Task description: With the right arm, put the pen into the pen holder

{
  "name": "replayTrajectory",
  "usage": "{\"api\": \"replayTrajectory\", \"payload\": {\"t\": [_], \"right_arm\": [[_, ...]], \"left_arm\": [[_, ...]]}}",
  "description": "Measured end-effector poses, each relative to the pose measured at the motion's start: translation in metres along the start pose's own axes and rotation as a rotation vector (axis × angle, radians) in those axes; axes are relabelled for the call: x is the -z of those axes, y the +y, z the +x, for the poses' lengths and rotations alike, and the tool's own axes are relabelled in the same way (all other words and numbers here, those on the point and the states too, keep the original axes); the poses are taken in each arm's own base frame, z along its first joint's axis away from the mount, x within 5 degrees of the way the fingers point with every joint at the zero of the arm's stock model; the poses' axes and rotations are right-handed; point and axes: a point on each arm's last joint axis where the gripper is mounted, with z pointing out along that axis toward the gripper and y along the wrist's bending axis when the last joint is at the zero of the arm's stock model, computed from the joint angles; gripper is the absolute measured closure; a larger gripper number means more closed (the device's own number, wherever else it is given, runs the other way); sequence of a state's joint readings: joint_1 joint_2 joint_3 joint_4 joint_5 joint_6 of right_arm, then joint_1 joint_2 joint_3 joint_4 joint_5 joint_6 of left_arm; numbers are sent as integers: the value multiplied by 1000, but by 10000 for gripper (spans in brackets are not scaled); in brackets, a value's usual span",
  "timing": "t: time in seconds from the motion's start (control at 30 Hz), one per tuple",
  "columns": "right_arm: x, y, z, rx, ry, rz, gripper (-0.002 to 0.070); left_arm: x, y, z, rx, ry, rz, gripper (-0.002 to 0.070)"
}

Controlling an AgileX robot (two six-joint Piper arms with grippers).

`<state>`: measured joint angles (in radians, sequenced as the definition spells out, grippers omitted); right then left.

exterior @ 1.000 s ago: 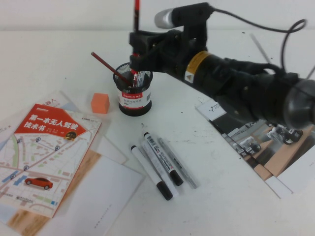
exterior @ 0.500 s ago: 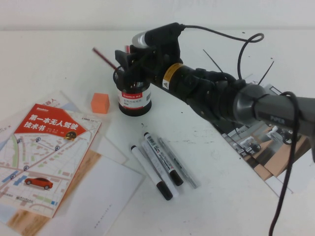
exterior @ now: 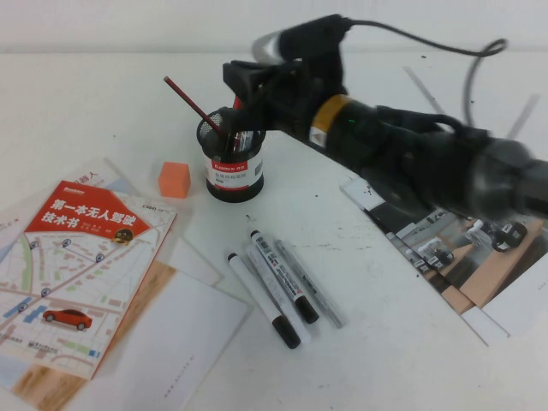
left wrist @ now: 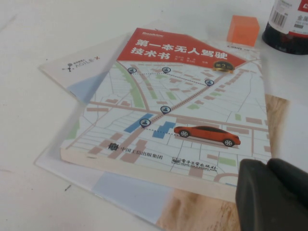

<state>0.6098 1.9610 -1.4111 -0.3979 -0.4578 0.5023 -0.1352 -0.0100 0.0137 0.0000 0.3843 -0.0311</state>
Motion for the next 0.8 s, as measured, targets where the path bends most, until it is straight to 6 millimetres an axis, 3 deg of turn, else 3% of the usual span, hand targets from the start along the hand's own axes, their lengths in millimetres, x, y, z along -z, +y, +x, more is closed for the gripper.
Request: {"api": "replayTrajectory", "payload": {"t": [0.27,0.43,0.67,0.8], "right_arm": [[112,38,-23,229,-5,-162,694],[187,47,-33,400,66,-112,695],[260,47,-23,393,108,15,695],[290,46,-9,311,111,61,695]], "left_arm": [[0,0,0,0,0,0,676],[0,0,0,0,0,0,676],[0,0,0,0,0,0,676],[0,0,0,0,0,0,676]]}}
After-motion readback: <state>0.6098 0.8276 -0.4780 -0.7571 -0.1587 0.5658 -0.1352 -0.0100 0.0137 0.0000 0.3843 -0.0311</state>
